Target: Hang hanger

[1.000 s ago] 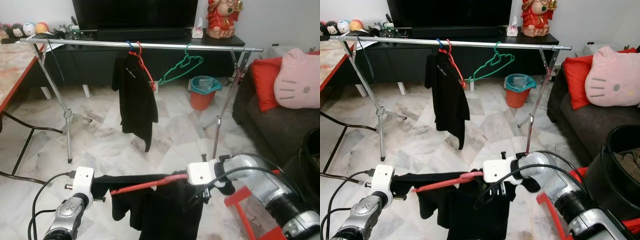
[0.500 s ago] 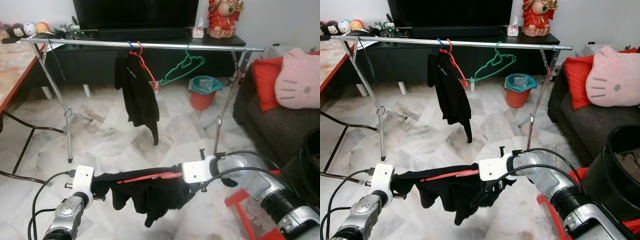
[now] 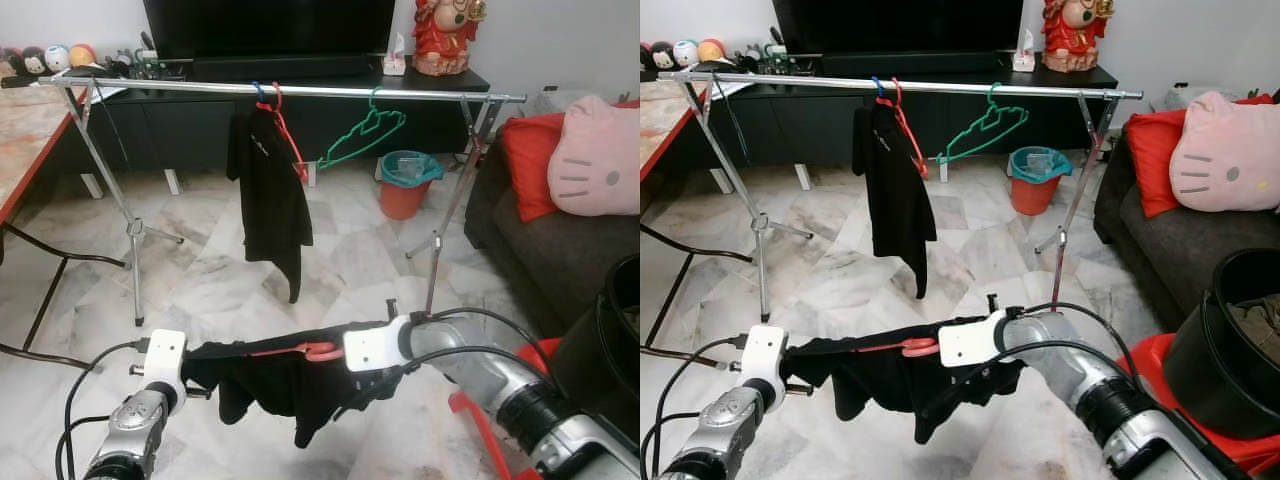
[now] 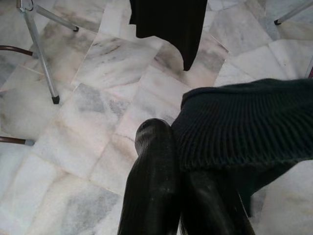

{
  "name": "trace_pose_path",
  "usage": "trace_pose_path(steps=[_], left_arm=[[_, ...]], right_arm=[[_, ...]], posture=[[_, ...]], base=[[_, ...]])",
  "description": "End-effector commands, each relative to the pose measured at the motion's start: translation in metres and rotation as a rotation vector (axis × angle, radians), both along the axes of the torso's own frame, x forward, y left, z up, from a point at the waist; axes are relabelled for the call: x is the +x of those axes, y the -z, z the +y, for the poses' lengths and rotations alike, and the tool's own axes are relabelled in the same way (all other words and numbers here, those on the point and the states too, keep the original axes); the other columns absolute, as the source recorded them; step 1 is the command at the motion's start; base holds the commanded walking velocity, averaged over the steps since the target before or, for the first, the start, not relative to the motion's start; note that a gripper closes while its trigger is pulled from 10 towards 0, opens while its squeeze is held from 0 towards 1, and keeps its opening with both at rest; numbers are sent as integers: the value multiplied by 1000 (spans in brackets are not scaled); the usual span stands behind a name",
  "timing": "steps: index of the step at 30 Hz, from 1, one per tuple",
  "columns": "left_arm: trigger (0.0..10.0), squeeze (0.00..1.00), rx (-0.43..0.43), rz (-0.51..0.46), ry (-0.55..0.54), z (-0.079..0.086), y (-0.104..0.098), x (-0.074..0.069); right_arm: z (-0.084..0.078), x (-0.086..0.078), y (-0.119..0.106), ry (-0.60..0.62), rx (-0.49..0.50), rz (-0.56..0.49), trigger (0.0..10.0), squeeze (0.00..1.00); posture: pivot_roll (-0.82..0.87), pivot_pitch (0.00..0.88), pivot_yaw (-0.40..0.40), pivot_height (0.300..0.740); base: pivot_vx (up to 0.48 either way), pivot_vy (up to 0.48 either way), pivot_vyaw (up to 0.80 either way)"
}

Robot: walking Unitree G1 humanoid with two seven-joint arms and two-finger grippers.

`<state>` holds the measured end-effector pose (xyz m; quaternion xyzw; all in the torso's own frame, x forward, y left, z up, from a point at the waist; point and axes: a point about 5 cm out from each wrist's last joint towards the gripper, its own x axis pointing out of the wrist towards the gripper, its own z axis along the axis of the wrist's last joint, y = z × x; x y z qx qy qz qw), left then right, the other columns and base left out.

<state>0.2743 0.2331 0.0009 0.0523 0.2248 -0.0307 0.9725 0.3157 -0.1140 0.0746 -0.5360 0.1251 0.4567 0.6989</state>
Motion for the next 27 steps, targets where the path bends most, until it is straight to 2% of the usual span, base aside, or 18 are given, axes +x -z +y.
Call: trace_pose_path(steps=[1, 2, 7, 11, 13, 15, 16, 17, 19, 27], left_arm=[[10000, 0, 7, 2, -12, 6, -2, 0], [10000, 0, 6, 5, -12, 6, -2, 0], [10000, 0, 5, 7, -9, 5, -1, 0], [10000, 0, 4, 6, -8, 5, -2, 0], [10000, 0, 5, 3, -9, 5, -3, 1], [10000, 0, 5, 3, -9, 5, -3, 1], [10000, 0, 7, -1, -13, 6, -4, 2], [10000, 0, 7, -1, -13, 6, -4, 2], [10000, 0, 2, -19, -17, 6, -9, 7], [10000, 0, -26, -61, -20, 5, -20, 18]], right_arm=[[-4, 5, -9, 51, 77, 6, 0, 0], [-2, 4, -9, 59, 107, 22, 0, 0], [-2, 5, -9, 72, 124, 31, 0, 0], [-1, 4, -9, 56, 104, 28, 0, 0], [-3, 3, -6, 32, 53, 32, 0, 0], [-3, 3, -6, 32, 53, 32, 0, 0], [-5, 1, -3, 12, 5, 36, 0, 0], [-5, 1, -3, 12, 5, 36, 0, 0], [-8, -2, 3, -28, -83, 42, 0, 0], [-4, -4, 10, -43, -142, 30, 0, 0]], posture=[[37, 0, -5, 740], [37, 0, -5, 740], [37, 0, -5, 740], [37, 0, -5, 740], [37, 0, -5, 740], [37, 0, -5, 740], [41, 0, -6, 740], [41, 0, -6, 740], [41, 0, -6, 740], [47, 0, -6, 740]], base=[[0, 0, 0], [0, 0, 0], [0, 0, 0], [0, 0, 0], [0, 0, 0], [0, 0, 0], [0, 0, 0], [0, 0, 0], [0, 0, 0], [0, 0, 0]])
